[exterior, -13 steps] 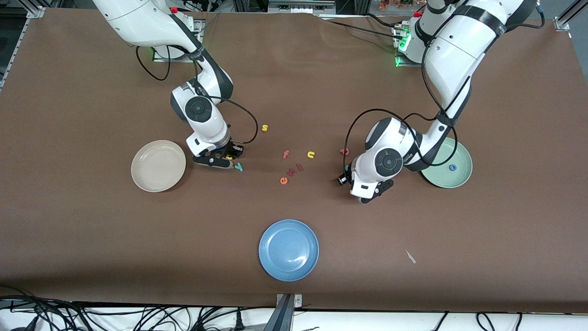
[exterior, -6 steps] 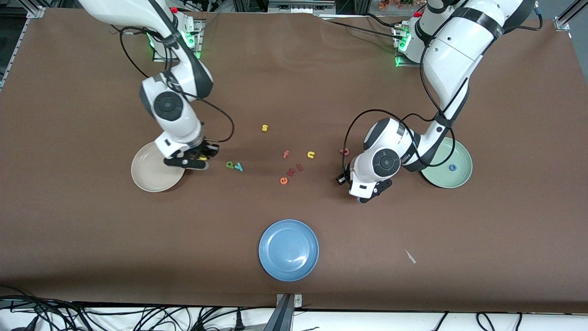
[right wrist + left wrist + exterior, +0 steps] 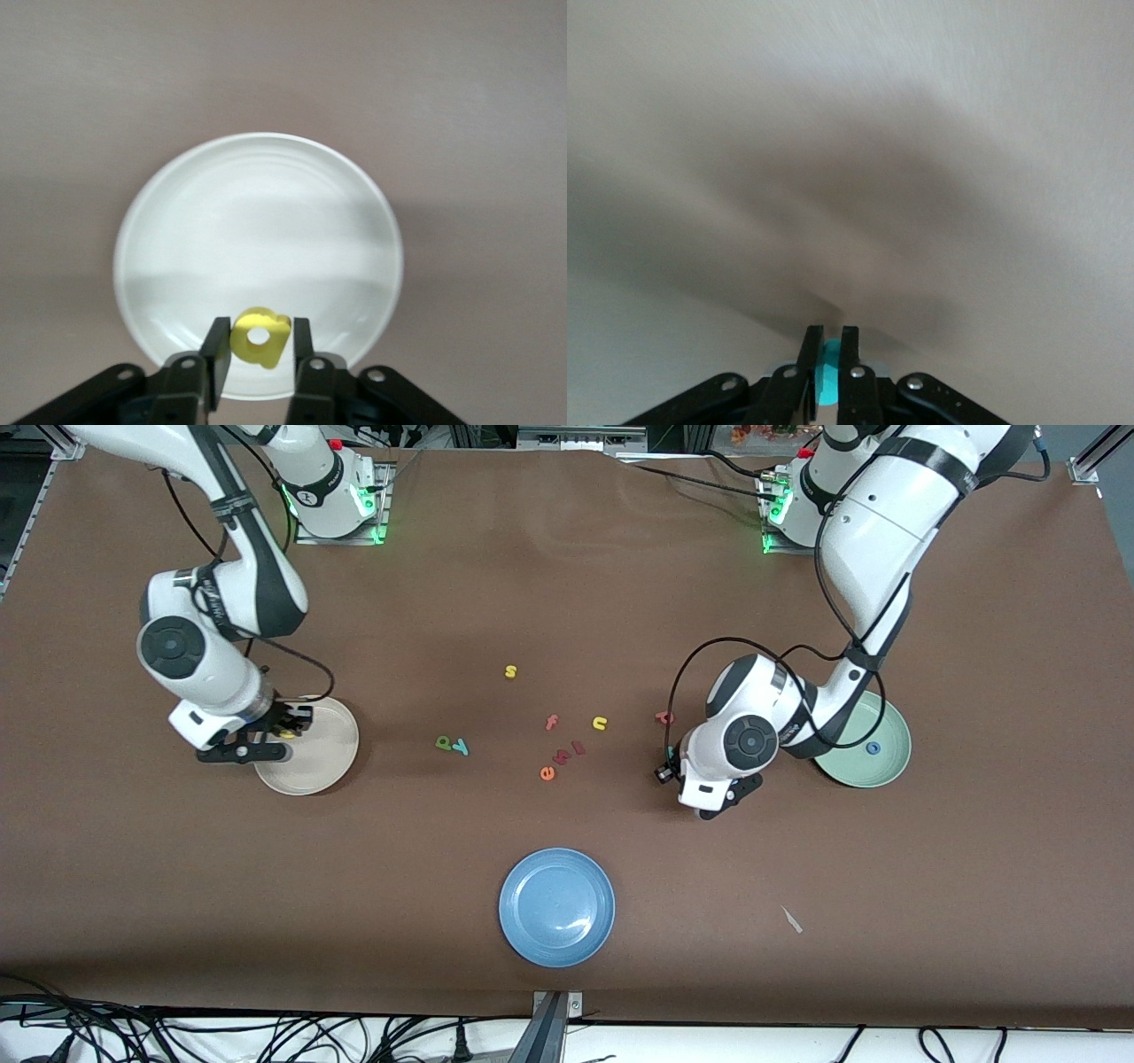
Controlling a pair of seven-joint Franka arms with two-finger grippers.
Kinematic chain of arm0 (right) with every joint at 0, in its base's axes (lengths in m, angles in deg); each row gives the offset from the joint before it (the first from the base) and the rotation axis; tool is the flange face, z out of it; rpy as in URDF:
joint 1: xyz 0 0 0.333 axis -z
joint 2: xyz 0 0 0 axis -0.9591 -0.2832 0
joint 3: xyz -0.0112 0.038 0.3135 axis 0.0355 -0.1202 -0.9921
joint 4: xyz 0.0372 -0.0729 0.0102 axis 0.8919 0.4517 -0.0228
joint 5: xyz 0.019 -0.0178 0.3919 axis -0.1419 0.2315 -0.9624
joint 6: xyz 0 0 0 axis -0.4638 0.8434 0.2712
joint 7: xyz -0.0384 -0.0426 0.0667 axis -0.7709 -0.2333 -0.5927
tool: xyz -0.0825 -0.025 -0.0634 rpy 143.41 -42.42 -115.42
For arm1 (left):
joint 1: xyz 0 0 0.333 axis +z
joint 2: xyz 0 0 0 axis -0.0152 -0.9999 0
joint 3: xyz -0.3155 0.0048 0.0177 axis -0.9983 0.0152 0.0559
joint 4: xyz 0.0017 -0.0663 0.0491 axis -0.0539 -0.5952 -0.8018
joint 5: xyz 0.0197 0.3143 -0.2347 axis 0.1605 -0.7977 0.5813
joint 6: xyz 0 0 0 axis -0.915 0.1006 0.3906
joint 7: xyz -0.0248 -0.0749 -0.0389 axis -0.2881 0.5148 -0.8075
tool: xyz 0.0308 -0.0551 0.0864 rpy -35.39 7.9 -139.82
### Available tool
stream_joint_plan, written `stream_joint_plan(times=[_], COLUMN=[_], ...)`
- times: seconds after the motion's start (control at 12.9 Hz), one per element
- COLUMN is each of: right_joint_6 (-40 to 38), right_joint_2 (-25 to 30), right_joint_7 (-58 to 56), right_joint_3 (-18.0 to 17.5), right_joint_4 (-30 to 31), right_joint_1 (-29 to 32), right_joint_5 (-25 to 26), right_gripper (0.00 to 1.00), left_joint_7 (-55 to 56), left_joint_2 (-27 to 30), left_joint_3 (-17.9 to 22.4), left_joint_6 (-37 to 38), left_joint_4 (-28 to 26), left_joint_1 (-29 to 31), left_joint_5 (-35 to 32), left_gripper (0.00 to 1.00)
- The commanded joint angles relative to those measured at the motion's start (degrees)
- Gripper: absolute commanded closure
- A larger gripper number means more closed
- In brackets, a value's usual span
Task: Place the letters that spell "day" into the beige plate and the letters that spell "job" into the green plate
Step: 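Drop the j in the green plate while the right gripper drops a in cream plate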
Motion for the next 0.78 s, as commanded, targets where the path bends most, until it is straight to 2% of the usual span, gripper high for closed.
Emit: stream_joint_plan(times=[0.0, 0.16, 0.31, 0.39, 0.54, 0.7], right_joint_6=[-0.21, -0.04, 1.1, 1.54, 1.54, 1.54], right_joint_2=[0.73, 0.47, -1.89, -3.21, -6.81, -10.32], right_joint_7=[0.2, 0.81, 3.44, 5.98, 13.27, 20.12], right_joint_3=[-0.38, -0.64, -2.04, -2.14, -2.14, -2.14], right_joint_4=[1.18, 0.91, -0.83, -2.59, -6.63, -10.67], right_joint_1=[-0.76, -1.11, -1.72, -4.17, -7.86, -12.08], right_joint_5=[-1.19, -4.87, -5.77, -6.03, -5.95, -5.95], right_gripper=[0.18, 0.18, 0.18, 0.18, 0.18, 0.18], left_joint_7=[-6.81, -15.58, -25.42, -31.3, -41.68, -47.95], left_joint_2=[8.4, 13.67, 16.06, 16.59, 16.33, 13.02], left_joint_3=[-0.69, -0.43, -0.43, -0.35, 0.09, -0.08], left_joint_6=[10.66, 18.57, 26.56, 28.95, 30.03, 28.81], left_joint_4=[-0.48, -0.48, -0.48, -0.65, -1.79, -1.88], left_joint_1=[4.31, 8.09, 13.36, 16.43, 21.97, 25.41], left_joint_5=[-0.08, 3.33, 3.26, 2.65, 1.42, -4.8], left_gripper=[1.0, 1.0, 1.0, 1.0, 1.0, 1.0])
